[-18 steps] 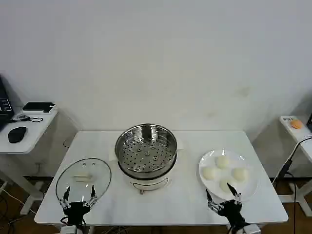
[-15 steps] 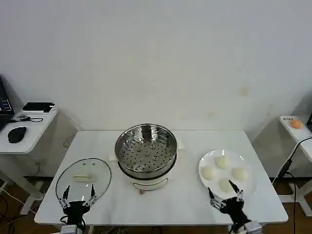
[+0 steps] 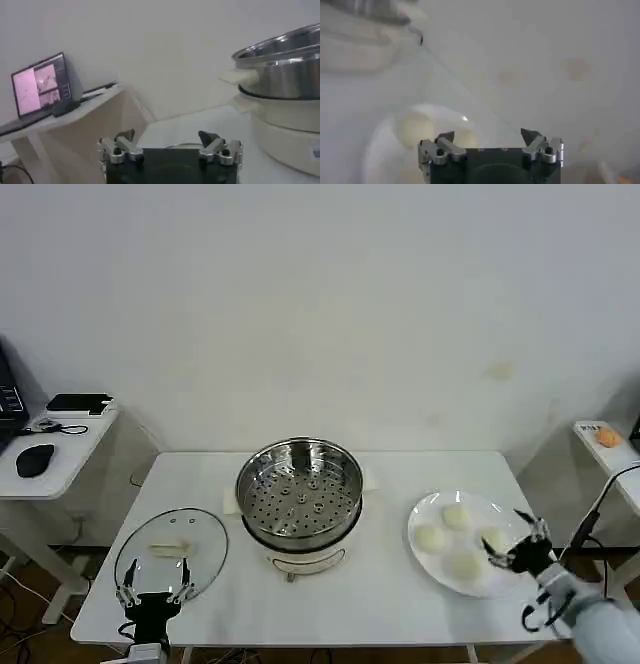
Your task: Take steamed baozi put them in steamer then cover it.
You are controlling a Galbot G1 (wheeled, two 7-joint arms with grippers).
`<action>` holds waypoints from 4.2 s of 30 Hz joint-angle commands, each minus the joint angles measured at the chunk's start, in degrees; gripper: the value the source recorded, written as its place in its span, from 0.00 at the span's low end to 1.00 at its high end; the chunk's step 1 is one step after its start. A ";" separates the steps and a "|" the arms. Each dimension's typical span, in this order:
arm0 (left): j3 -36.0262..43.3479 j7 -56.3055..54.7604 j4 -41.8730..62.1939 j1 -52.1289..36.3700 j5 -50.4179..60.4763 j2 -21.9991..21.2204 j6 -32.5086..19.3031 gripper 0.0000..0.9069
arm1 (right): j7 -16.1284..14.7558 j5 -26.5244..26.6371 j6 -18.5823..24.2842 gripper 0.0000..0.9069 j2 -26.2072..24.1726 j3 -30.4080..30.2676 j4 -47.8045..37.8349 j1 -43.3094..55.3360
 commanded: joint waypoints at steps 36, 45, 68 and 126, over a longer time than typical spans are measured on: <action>-0.84 -0.86 -1.72 -1.13 8.70 -1.69 -2.00 1.00 | -37.74 -2.62 10.21 1.00 -4.25 -84.22 -47.62 81.42; -1.69 -0.84 -1.55 -1.00 8.58 -1.56 -2.08 1.00 | -37.64 -3.06 9.41 1.00 2.27 -83.94 -52.91 81.57; -1.52 -0.68 -0.85 -1.29 8.55 -1.88 -2.59 1.00 | -35.91 -4.95 8.72 0.84 4.77 -82.75 -56.31 79.41; -5.50 -1.51 -1.18 -0.55 5.63 0.01 -2.99 1.00 | -39.06 11.59 19.30 0.73 35.43 -110.75 -51.65 112.61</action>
